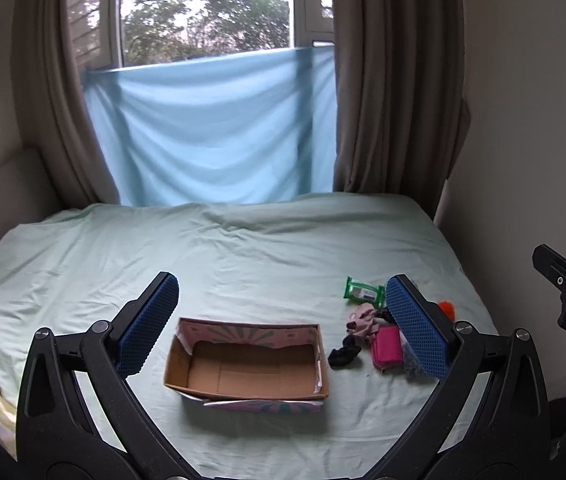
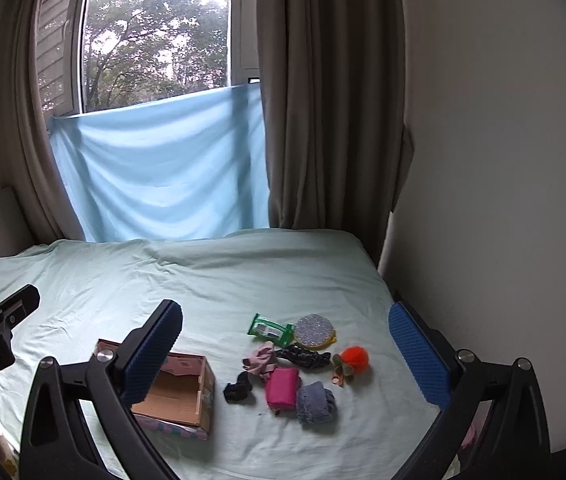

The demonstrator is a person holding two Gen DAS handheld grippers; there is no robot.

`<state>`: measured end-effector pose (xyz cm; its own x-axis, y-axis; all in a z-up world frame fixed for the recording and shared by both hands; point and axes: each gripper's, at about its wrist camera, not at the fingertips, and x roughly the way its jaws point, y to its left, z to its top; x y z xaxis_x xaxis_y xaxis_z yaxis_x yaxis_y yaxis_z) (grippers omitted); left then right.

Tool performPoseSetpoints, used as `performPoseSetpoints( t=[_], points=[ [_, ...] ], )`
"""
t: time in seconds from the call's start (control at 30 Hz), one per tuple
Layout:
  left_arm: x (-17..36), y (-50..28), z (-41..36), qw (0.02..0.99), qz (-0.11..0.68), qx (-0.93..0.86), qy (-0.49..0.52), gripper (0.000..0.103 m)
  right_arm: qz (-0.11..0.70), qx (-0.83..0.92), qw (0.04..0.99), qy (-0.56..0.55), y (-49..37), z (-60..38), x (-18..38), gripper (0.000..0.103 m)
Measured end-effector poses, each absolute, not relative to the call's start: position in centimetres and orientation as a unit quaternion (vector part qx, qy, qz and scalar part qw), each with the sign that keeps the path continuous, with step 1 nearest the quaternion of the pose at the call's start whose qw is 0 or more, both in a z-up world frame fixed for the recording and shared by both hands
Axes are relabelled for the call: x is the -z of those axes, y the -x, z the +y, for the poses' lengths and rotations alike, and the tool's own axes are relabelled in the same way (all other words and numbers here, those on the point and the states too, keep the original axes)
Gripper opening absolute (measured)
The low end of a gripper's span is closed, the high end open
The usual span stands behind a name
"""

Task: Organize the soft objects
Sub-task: 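Reach the left tool to the pink pouch while the right tool reaches the orange pompom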

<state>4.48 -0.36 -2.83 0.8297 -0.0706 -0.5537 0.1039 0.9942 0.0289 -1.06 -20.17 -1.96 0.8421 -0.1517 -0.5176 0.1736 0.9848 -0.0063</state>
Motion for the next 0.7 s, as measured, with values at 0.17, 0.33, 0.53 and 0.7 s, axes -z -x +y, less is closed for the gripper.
performPoseSetpoints(
  t=[0.17, 0.33, 0.53, 0.7],
  points=[
    [5.8, -6.5, -3.1, 0.943, 0.326, 0.060, -0.025, 0.103, 0.289, 0.092, 0.953, -0.020, 0.2, -22.9, 4.1, 0.103],
    [10.3, -8.8, -7.1, 0.925, 0.374, 0.061, -0.018, 0.103, 0.306, 0.085, 0.948, -0.018, -1.6, -27.4, 7.6, 0.103],
    [17.2, -12.0, -11.7, 0.900, 0.432, 0.064, 0.001, 0.103, 0.332, 0.074, 0.940, -0.004, -5.3, -32.4, 13.1, 0.103],
    [24.6, -15.7, -15.2, 0.871, 0.488, 0.061, 0.019, 0.103, 0.361, 0.056, 0.931, 0.011, -9.1, -35.4, 19.3, 0.103]
  ],
)
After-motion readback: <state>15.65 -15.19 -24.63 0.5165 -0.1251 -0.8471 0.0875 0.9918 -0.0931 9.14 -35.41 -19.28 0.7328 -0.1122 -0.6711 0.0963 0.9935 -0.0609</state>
